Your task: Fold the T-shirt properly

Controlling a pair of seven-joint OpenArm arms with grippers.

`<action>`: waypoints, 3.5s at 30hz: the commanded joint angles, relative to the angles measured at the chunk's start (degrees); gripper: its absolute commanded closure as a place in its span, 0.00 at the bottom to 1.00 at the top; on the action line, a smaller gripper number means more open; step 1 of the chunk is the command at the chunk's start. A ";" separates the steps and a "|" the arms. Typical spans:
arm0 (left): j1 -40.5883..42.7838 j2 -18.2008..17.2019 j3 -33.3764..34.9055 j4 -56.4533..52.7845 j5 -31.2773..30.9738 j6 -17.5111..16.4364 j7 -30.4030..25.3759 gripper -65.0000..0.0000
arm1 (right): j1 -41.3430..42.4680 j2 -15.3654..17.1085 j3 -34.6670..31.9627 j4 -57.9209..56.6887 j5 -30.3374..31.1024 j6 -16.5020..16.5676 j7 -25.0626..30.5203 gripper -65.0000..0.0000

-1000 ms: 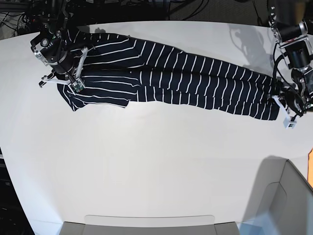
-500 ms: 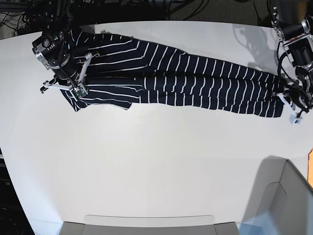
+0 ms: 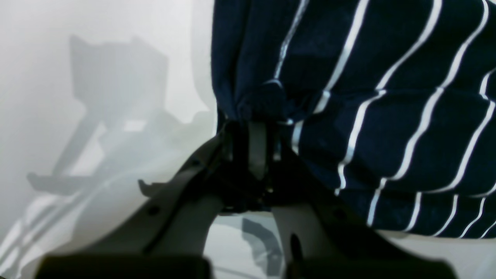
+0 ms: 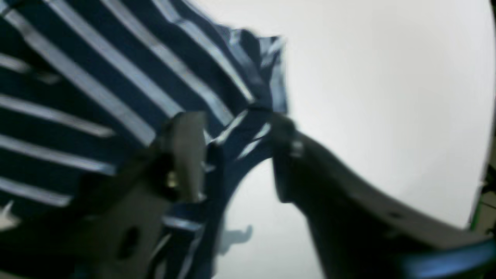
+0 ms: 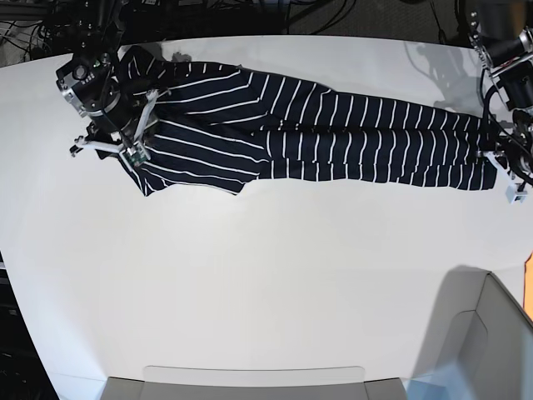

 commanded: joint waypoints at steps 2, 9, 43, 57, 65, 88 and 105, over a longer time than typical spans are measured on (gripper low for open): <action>-1.16 -1.52 -0.20 0.83 0.40 0.27 0.12 1.00 | -0.58 0.29 0.42 1.03 -0.09 1.08 0.84 0.53; -1.16 -1.25 -0.20 0.83 0.40 0.27 0.12 1.00 | -1.28 -0.94 6.31 1.03 0.09 1.08 0.76 0.53; 17.39 4.11 0.33 49.36 -19.82 0.27 7.90 1.00 | 7.25 -4.28 19.32 0.50 -0.27 1.08 0.49 0.53; 21.52 12.81 17.73 66.94 -20.70 0.27 7.90 1.00 | 6.19 -4.28 12.90 0.50 -0.27 1.08 0.49 0.53; 22.75 17.56 25.12 66.85 -20.35 0.27 7.90 1.00 | 6.19 -4.28 12.81 0.42 -0.27 1.08 0.49 0.53; 16.33 26.26 34.61 56.83 -20.61 1.72 7.90 1.00 | 5.31 -5.34 12.81 0.42 -0.27 1.08 0.49 0.53; 16.16 26.26 39.36 55.42 -20.70 1.72 7.90 0.78 | 5.23 -5.16 12.81 0.42 -0.27 1.08 0.49 0.53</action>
